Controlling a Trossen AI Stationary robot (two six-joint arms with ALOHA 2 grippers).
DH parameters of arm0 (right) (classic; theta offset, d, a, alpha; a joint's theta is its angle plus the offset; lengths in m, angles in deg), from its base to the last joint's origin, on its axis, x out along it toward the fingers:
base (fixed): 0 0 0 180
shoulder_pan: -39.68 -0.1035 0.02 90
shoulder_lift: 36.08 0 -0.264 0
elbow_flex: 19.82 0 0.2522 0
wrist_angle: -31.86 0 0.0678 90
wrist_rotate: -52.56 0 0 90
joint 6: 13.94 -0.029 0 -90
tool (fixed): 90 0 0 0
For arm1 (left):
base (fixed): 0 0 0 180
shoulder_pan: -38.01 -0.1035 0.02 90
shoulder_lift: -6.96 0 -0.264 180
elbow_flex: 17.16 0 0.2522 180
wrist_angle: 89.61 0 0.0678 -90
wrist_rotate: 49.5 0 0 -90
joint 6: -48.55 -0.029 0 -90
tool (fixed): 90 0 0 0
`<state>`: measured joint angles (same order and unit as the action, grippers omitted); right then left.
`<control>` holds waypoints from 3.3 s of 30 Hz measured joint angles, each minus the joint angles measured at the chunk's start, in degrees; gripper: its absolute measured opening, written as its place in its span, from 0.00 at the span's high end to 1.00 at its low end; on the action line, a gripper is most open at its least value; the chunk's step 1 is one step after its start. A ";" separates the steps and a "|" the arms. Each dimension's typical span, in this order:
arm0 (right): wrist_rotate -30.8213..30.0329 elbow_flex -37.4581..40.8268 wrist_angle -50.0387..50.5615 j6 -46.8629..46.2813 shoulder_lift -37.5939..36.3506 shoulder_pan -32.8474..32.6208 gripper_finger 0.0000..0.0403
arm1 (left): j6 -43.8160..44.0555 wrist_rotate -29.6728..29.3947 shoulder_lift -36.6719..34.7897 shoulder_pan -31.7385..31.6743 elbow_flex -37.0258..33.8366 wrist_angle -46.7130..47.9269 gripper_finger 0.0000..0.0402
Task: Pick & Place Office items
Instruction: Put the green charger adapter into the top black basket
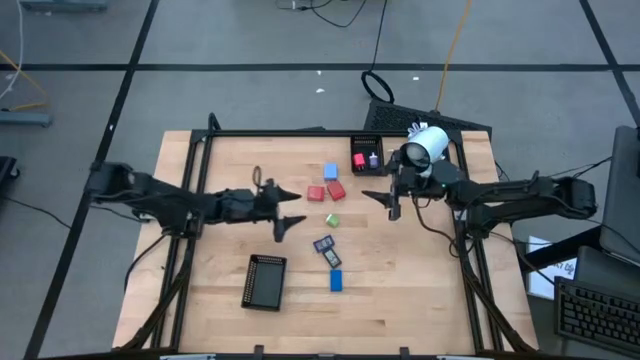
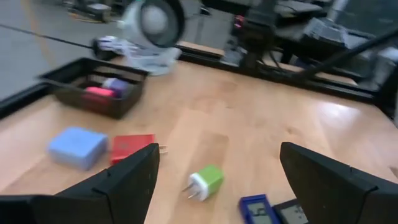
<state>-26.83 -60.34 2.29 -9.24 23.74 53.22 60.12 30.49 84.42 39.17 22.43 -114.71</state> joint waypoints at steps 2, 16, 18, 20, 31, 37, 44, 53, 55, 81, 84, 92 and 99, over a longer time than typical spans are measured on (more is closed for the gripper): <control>0.00 0.00 -0.04 0.26 0.33 0.00 0.41 | -1.05 3.38 3.28 -0.65 2.76 0.54 0.16; 0.02 0.00 0.33 -0.58 0.34 -0.02 0.41 | -11.27 8.94 27.19 -2.19 23.62 8.11 0.16; 0.04 0.00 0.56 -0.58 0.34 -0.02 0.41 | -11.36 9.94 29.09 -2.62 24.99 8.50 0.16; 0.09 0.00 1.09 -0.58 0.34 -0.02 0.41 | -11.34 10.87 30.78 -3.11 26.08 10.29 0.16; 0.14 -0.02 1.95 -1.04 0.34 -0.02 0.41 | -11.39 13.04 33.91 -5.07 26.99 16.33 0.16; 0.15 -0.02 1.99 -1.03 0.34 -0.02 0.41 | -9.62 20.28 33.89 -4.92 26.99 17.67 0.16; 0.16 -0.02 2.00 -1.04 0.34 -0.02 0.41 | -9.56 17.00 33.89 -4.85 26.99 19.29 0.16; 0.17 -0.02 2.01 -1.04 0.34 -0.02 0.41 | -11.57 13.35 33.89 -4.89 26.99 19.27 0.16; 0.17 -0.02 1.99 -1.02 0.34 -0.02 0.41 | -11.91 12.47 33.89 -4.89 26.99 18.86 0.16; 0.17 -0.02 2.04 -1.02 0.34 -0.03 0.41 | -14.47 0.86 33.85 -5.00 26.97 14.46 0.16; 0.17 -0.04 2.04 -1.02 0.34 -0.03 0.41 | -14.46 4.46 33.86 -4.98 26.95 15.68 0.16; 0.19 -0.04 2.03 -1.02 0.37 -0.04 0.41 | -14.28 -1.10 33.85 -5.15 26.95 14.81 0.16; 0.19 -0.04 2.03 -1.02 0.37 -0.04 0.41 | -14.30 -6.57 33.85 -5.13 26.95 13.73 0.16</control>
<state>-26.64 -60.39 4.32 -10.26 24.10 53.18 45.82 23.92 118.27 34.04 49.37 -100.98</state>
